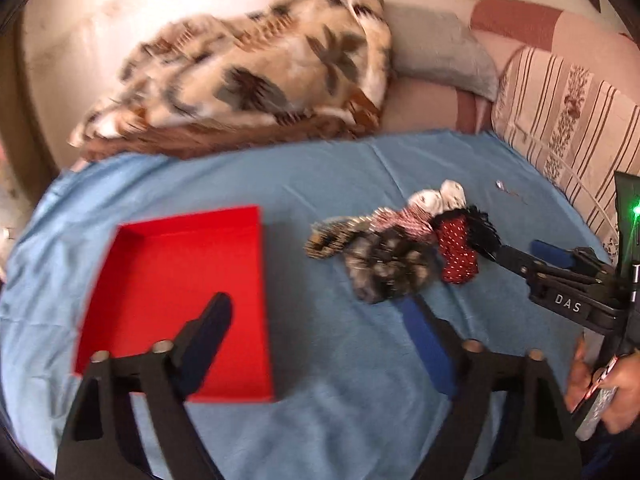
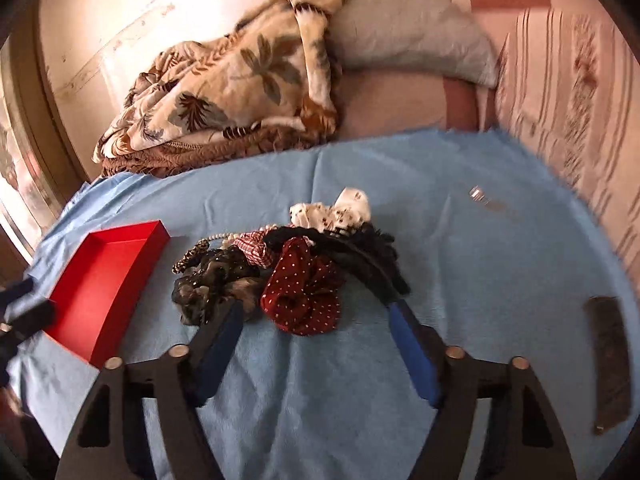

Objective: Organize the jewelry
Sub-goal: 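Grasp the black sheer scrunchie with the left tool while the right tool grasps the red polka-dot scrunchie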

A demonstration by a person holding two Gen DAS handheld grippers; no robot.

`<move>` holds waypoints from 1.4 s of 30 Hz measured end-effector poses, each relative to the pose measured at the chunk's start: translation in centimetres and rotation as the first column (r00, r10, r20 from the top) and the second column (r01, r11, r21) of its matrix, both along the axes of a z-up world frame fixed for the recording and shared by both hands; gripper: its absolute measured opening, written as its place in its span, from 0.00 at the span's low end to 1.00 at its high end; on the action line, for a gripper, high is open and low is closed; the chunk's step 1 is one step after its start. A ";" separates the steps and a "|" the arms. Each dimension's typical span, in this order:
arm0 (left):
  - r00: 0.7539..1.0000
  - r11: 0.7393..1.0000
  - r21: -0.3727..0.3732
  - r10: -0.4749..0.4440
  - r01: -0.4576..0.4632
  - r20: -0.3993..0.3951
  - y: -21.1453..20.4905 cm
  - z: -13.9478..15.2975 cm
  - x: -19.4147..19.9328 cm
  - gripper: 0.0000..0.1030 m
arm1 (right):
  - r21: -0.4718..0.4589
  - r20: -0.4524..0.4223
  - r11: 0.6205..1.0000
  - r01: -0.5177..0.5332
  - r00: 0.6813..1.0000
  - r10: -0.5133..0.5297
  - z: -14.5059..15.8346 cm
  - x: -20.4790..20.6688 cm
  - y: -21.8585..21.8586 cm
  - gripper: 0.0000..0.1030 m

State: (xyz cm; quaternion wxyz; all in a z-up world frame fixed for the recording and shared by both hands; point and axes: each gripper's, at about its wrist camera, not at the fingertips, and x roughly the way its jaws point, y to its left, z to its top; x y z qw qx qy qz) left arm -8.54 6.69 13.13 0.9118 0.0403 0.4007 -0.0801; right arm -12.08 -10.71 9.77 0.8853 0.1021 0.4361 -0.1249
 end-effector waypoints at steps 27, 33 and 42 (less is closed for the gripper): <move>0.960 0.990 -0.142 -0.035 -0.005 -0.278 -5.4 -9.0 9.6 0.25 | 0.244 -0.007 0.964 -0.108 0.994 0.113 -5.8 4.3 -2.4 0.16; 0.969 0.981 -0.190 -0.082 0.037 -0.233 -5.4 -6.2 7.0 0.21 | 0.293 0.002 0.952 -0.092 0.995 0.095 -5.7 3.7 -2.6 0.08; 0.975 0.962 -0.258 -0.135 0.086 -0.179 -2.2 -1.4 1.3 0.21 | 0.524 0.038 0.850 -0.054 0.998 0.040 -5.2 -0.5 -2.5 0.08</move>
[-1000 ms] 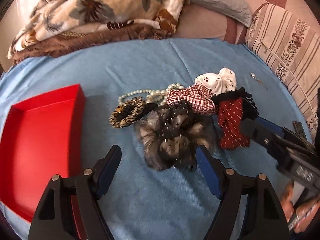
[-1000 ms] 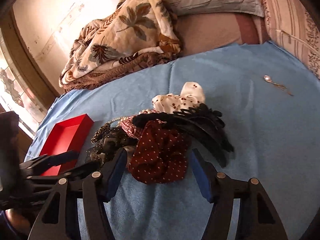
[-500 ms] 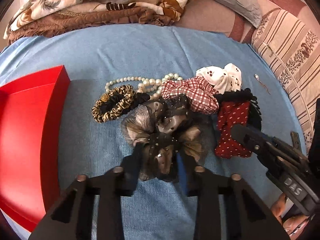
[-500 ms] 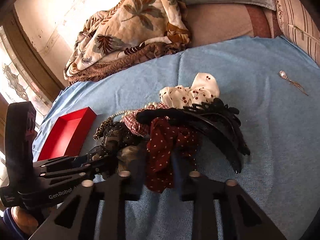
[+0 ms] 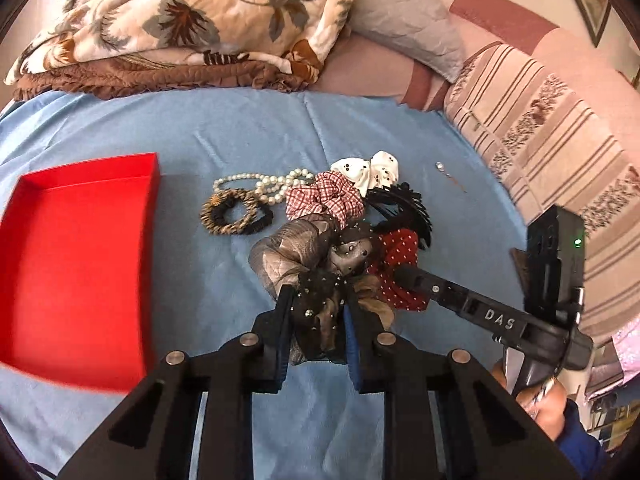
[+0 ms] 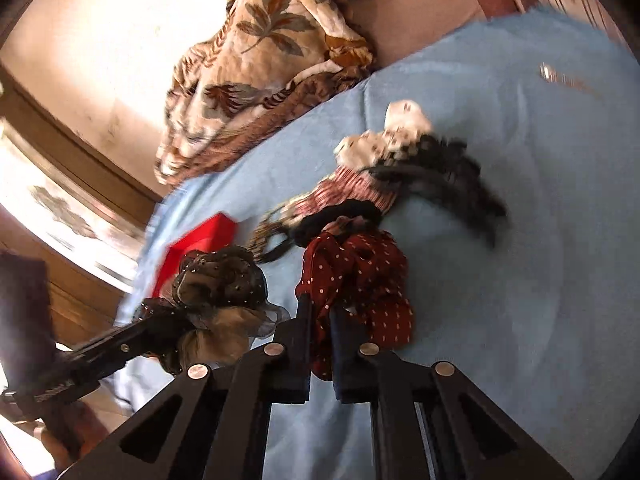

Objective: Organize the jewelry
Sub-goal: 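Grasp the black sheer scrunchie with the left tool while the right tool grasps the red polka-dot scrunchie, then carry both scrunchies over the red tray and open both tools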

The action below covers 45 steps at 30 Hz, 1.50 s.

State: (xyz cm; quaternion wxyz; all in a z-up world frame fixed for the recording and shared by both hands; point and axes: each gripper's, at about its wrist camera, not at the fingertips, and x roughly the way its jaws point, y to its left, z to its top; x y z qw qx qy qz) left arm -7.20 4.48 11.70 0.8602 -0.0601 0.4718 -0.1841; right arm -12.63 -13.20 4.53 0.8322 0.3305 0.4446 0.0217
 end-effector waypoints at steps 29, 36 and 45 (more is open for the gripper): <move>0.902 0.903 0.016 0.427 -0.429 0.070 24.1 0.1 5.2 0.22 | -0.029 0.026 0.976 -0.218 0.976 0.218 7.4 7.0 15.6 0.08; 0.873 0.872 -0.018 0.488 -0.488 -0.004 28.0 -2.6 8.9 0.22 | -0.179 -0.051 0.919 -0.351 0.936 0.348 3.9 15.9 23.9 0.08; 0.871 0.871 0.036 0.490 -0.491 0.019 28.7 -3.4 10.1 0.25 | -0.306 -0.164 0.856 -0.417 0.909 0.384 -1.5 23.0 28.8 0.08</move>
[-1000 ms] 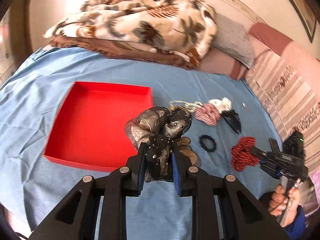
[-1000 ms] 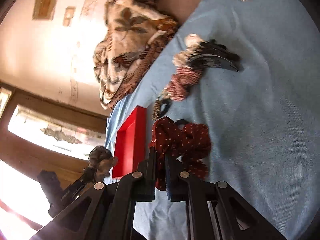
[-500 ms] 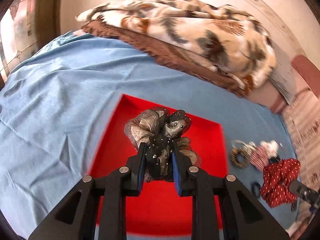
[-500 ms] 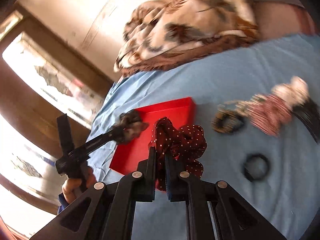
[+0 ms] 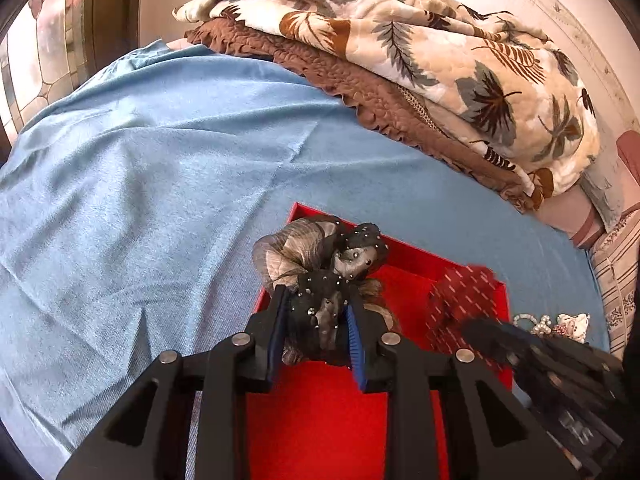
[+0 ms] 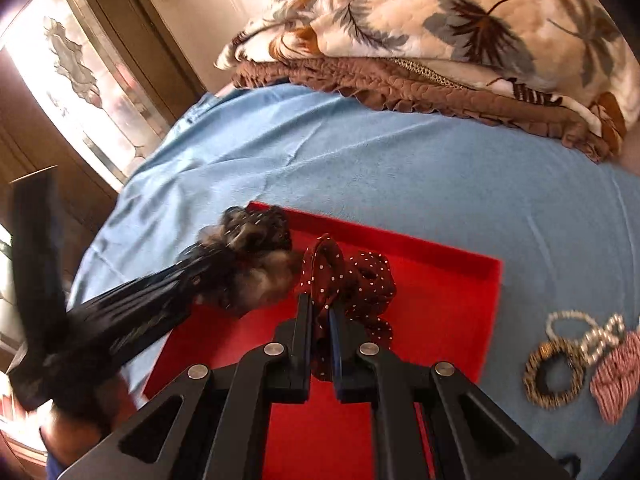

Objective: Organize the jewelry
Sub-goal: 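Carry both scrunchies over the red tray and open both tools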

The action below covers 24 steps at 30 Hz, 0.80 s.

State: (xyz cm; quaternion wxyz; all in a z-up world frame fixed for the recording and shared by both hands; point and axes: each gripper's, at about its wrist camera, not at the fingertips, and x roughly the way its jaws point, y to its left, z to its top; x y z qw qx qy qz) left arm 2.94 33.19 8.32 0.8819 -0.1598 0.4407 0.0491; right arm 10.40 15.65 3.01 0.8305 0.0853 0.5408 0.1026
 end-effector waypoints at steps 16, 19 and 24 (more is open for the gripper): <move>0.999 0.999 0.030 -0.012 0.010 0.051 -0.4 1.0 -0.9 0.44 | 0.068 0.004 0.992 0.104 0.995 -0.104 0.7 1.6 -1.9 0.49; 0.999 0.999 0.032 0.007 -0.009 0.054 0.0 1.1 -1.5 0.44 | 0.071 0.021 0.989 0.130 0.991 -0.132 2.5 0.5 -3.8 0.49; 0.997 0.999 0.037 0.028 -0.031 0.065 0.2 1.4 -3.2 0.45 | 0.058 0.040 0.983 0.174 0.984 -0.176 4.9 -2.8 -7.8 0.49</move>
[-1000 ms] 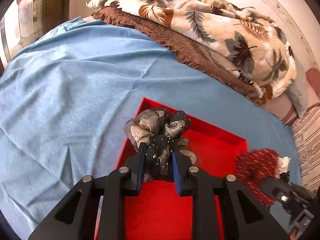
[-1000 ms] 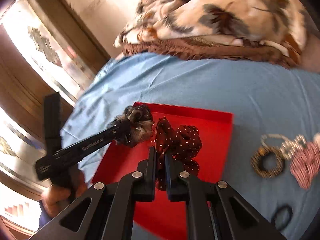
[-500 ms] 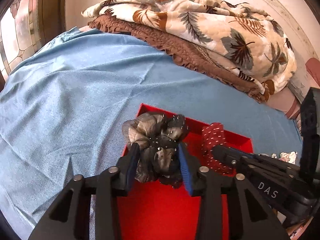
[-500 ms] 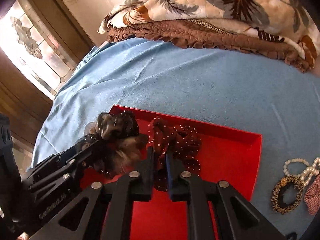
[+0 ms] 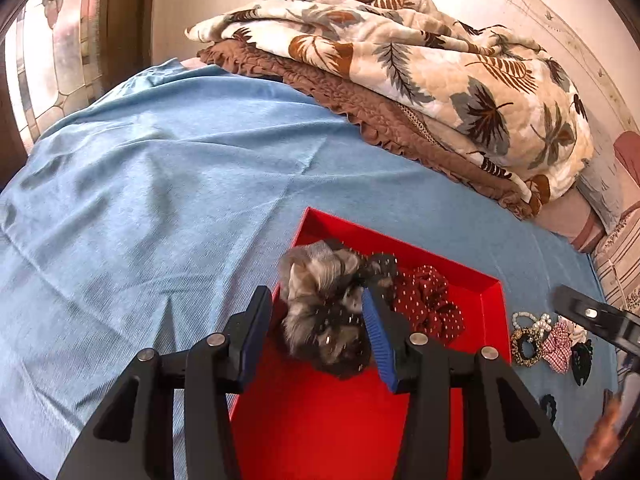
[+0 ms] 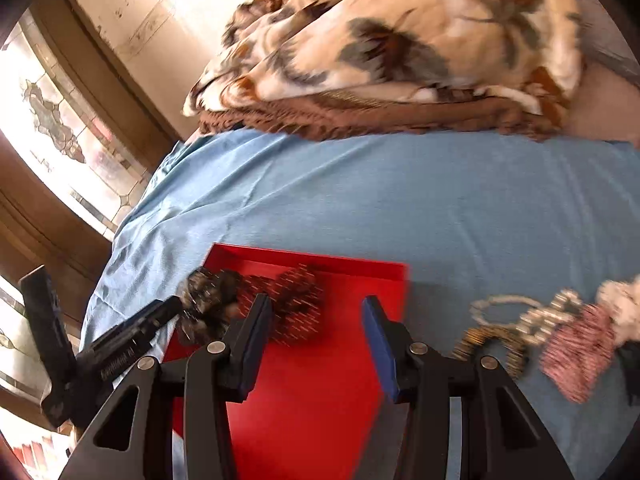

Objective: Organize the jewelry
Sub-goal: 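Carry both scrunchies over the red tray and open both tools, then grasp the black hair tie with the left tool while the right tool grasps the black claw clip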

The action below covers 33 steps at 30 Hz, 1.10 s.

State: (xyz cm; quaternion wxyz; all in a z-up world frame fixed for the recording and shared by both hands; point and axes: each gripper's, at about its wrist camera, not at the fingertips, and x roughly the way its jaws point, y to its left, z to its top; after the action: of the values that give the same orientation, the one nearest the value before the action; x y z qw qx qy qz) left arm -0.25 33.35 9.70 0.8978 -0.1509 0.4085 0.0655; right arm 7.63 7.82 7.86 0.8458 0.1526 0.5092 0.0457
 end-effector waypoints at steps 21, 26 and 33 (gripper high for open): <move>0.922 0.922 -0.006 -0.387 0.387 0.007 -20.5 1.9 -7.1 0.46 | -0.086 0.019 0.936 0.343 0.939 -0.342 0.7 -21.0 -23.1 0.56; 0.881 0.885 -0.014 -0.466 0.466 -0.079 -26.8 -1.0 -5.9 0.46 | -0.053 0.024 0.928 0.370 0.929 -0.369 -1.6 -21.4 -25.5 0.56; 0.872 0.885 -0.046 -0.464 0.463 -0.154 -30.2 -4.5 -2.3 0.45 | -0.131 0.057 0.948 0.291 0.957 -0.286 -2.9 -18.2 -26.0 0.64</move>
State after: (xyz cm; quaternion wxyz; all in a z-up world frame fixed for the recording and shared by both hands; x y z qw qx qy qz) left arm -2.59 3.20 5.15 0.8510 -0.0461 0.5038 -0.1411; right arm -10.58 -18.20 4.98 0.8613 0.1655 0.4674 -0.1109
